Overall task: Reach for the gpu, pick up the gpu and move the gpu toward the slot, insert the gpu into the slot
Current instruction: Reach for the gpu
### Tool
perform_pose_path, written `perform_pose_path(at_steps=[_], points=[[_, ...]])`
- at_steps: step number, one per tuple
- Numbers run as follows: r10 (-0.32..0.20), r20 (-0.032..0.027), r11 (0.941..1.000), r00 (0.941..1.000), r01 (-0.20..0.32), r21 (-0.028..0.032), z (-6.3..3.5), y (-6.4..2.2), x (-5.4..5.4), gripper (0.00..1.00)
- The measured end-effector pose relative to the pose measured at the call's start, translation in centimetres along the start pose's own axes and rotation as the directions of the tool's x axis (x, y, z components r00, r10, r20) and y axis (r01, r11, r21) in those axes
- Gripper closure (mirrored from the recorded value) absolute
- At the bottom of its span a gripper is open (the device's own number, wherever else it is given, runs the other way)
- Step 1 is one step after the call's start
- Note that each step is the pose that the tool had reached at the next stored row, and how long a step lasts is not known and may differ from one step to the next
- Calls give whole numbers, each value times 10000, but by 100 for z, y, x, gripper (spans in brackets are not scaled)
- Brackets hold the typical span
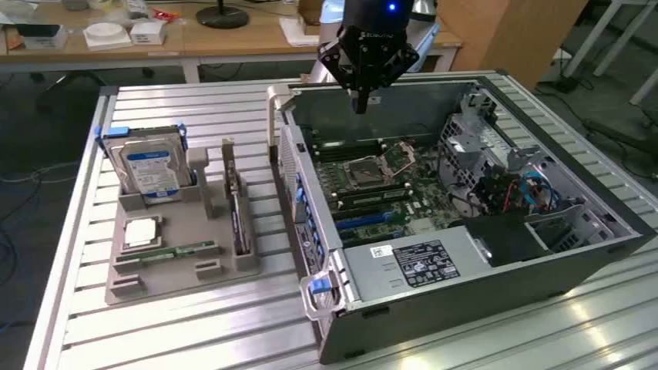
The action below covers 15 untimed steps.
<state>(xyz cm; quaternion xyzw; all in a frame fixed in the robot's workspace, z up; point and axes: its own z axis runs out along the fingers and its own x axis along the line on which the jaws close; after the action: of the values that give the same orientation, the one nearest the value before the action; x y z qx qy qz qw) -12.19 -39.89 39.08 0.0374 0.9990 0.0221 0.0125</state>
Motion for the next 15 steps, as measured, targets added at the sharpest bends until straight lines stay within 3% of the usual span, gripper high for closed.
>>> perform_pose_path(at_steps=[7, 15], points=[[1, 2, 10000, 10000, -1, -2, 0, -2, 22, 90], [1, 0, 10000, 10000, -1, 0, -4, -15, 208, 90]])
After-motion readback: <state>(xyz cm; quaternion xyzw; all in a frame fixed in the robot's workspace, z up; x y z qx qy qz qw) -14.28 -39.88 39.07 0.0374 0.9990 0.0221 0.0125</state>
